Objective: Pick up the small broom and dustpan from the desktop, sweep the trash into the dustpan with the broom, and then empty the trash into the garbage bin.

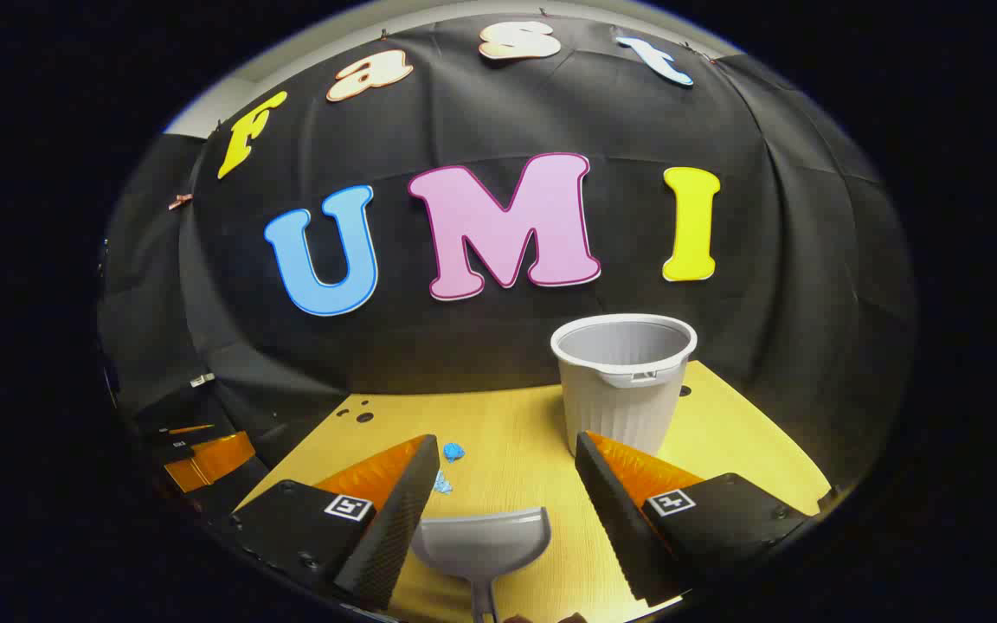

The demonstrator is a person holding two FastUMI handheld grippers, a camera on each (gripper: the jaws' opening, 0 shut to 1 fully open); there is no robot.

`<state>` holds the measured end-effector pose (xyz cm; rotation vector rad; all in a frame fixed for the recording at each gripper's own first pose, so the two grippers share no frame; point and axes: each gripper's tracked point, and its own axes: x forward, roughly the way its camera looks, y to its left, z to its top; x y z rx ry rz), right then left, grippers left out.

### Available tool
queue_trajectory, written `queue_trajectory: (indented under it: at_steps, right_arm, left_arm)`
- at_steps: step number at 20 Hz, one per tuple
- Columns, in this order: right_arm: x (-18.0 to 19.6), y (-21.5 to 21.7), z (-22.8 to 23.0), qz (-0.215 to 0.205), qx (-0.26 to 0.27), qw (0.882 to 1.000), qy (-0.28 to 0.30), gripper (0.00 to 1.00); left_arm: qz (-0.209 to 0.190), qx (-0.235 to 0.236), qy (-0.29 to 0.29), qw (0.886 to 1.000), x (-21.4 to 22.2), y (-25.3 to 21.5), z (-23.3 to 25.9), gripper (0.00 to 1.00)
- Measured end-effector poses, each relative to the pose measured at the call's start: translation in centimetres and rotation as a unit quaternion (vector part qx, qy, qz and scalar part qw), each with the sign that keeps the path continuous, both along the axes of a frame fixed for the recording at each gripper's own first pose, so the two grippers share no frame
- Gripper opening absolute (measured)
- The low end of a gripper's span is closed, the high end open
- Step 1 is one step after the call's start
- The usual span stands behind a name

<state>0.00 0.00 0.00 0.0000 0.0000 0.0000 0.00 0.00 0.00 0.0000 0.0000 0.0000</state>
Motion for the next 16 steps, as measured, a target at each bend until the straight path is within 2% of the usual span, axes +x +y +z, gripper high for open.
queue_trajectory:
  at_steps: [8, 16]
  right_arm:
    - [0.3, 2.6, -1.7, 0.01, -0.027, 0.999, 0.03, 0.99]
    - [0.4, 2.8, -1.9, 0.001, -0.023, 0.999, 0.037, 0.99]
  left_arm:
    - [-0.001, -0.003, 0.017, 1.0, 0.7, 2.6, -1.5, 0.96]
    - [-0.012, 0.003, 0.03, 0.999, 1.3, 3.3, -2.7, 0.96]
